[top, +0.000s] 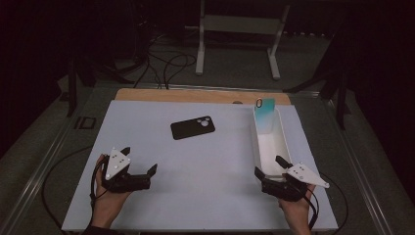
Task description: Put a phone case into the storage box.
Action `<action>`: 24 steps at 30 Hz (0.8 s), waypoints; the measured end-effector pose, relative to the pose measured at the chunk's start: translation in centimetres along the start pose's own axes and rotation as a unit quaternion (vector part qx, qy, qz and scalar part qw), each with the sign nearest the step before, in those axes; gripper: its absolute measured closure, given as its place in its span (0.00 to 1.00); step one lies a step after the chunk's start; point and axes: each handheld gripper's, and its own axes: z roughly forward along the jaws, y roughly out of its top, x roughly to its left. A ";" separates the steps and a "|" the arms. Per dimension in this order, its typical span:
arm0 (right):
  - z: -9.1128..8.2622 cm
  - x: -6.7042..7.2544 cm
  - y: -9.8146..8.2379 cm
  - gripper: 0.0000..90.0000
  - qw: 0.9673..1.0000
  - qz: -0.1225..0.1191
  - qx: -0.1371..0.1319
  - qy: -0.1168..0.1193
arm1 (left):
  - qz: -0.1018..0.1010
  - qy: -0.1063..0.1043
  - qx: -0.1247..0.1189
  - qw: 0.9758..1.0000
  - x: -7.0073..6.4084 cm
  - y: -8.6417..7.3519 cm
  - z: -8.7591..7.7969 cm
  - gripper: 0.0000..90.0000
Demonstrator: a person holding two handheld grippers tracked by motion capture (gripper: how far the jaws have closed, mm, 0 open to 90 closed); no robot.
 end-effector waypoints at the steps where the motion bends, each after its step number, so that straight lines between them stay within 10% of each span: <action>1: 0.0 0.0 0.0 0.13 1.000 0.000 -0.001 0.000 | 0.002 -0.003 0.002 1.000 0.1 0.3 0.2 0.00; 24: -0.2 -0.2 0.1 0.12 1.000 0.008 -0.004 -0.002 | 0.043 -0.030 0.037 0.998 0.7 5.2 5.9 0.00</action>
